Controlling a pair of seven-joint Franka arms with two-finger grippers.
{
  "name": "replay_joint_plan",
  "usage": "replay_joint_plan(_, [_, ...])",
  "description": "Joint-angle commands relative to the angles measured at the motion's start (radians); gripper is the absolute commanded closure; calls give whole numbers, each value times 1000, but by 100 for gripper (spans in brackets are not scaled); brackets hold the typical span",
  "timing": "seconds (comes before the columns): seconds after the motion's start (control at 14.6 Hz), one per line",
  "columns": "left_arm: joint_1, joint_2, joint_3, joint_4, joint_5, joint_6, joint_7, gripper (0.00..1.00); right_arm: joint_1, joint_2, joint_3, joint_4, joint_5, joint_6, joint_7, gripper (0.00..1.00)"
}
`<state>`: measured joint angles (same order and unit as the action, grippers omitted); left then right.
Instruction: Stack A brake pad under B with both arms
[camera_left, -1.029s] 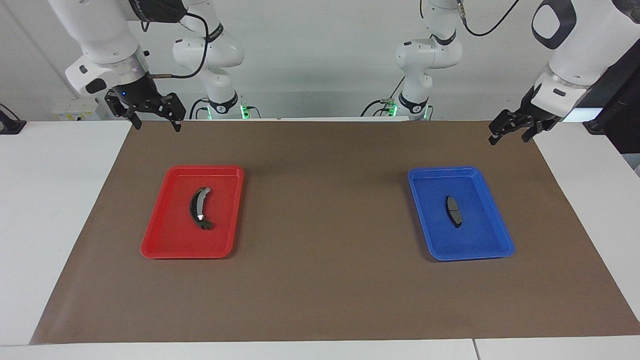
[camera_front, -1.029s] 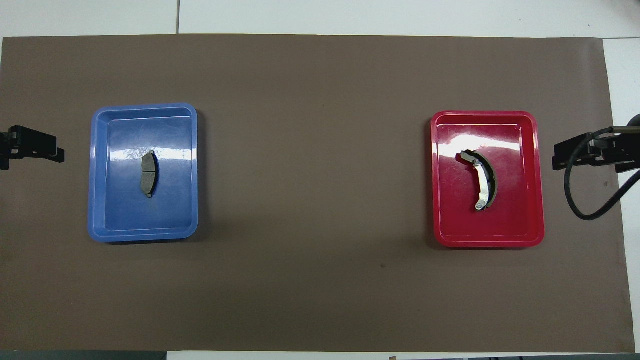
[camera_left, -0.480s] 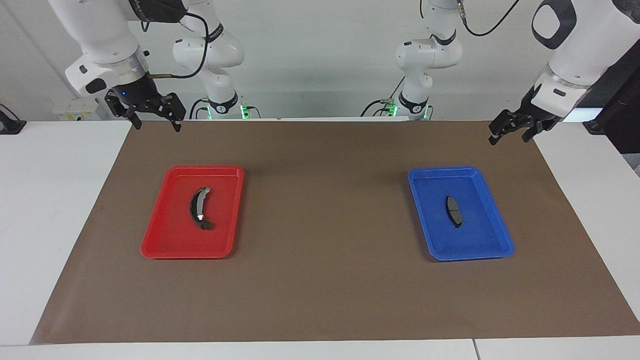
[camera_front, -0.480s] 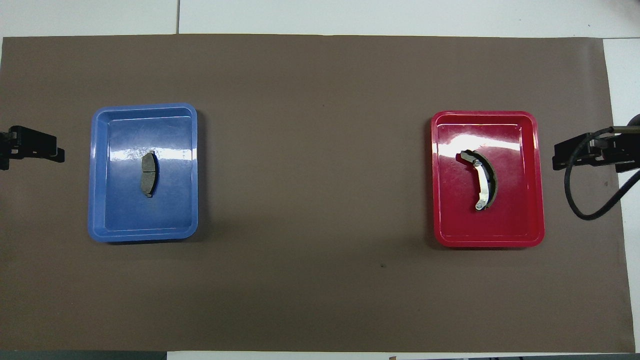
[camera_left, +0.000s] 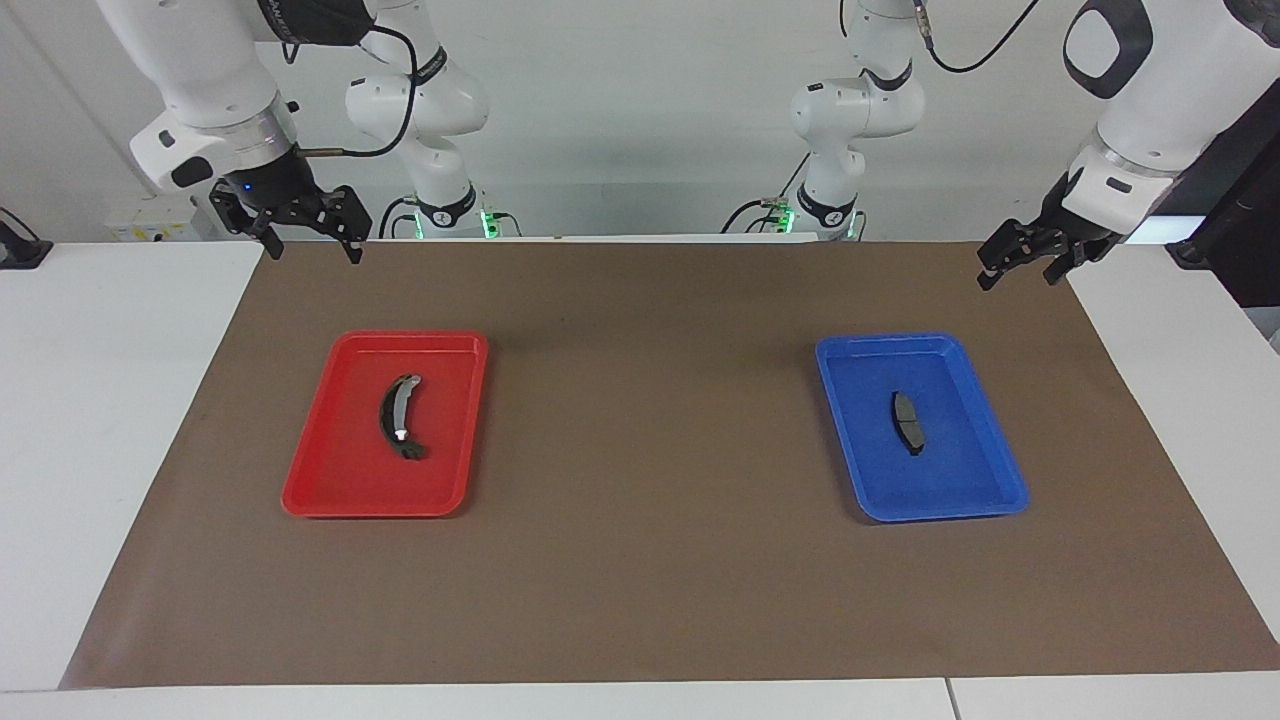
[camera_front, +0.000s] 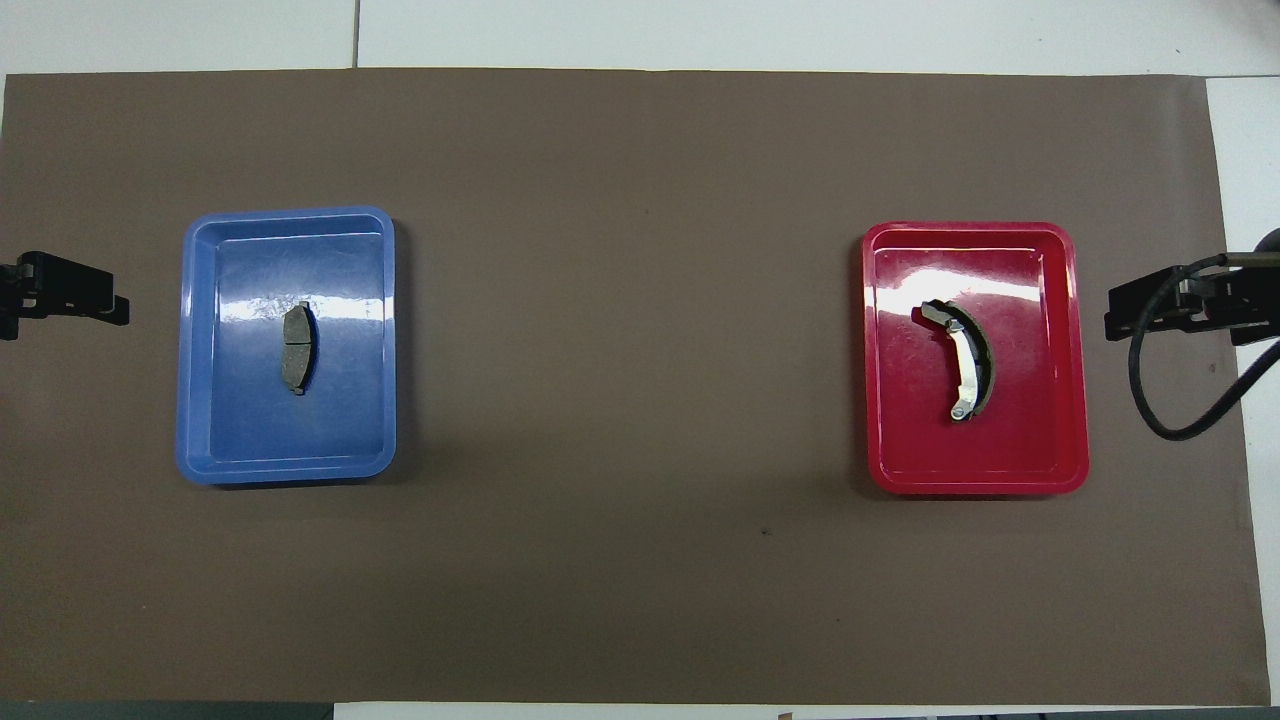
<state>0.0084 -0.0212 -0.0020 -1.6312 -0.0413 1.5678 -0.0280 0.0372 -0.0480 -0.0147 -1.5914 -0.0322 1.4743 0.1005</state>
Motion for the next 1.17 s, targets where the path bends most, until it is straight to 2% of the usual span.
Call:
replay_joint_plan(0.0, [1,-2,0,-1,17,-12,-3,0,-5,-6,5,1,12,7,16,0])
replay_joint_plan(0.27, [1,-2,0,-1,17,-12,-3,0,-5,-6,5,1,12,6,16,0])
replay_joint_plan(0.48, [-2,-13,0,-10,17,-66,-9,0,-5,-6,5,1,12,7,16,0])
replay_joint_plan(0.55, [-11,-19,0,-39,17,-36,9,1,-5,-4,5,1,12,7,16,0])
replay_joint_plan(0.62, [-13,-55,0,-118,17,56,8,1,-5,-6,5,1,12,7,15,0])
replay_joint_plan(0.69, [-14,-104,0,-244,18,187,8,1,-7,-4,5,2,12,6,12,0])
replay_joint_plan(0.75, [-16,-121,-3,-322,18,280,10,1,-7,-4,5,4,12,3,12,0])
replay_joint_plan(0.89, [-36,-108,-4,-399,18,383,13,1,-7,-4,5,4,12,-2,12,0])
replay_joint_plan(1.1, [-60,-34,-4,-504,18,564,37,2,-7,-6,5,2,12,12,18,0])
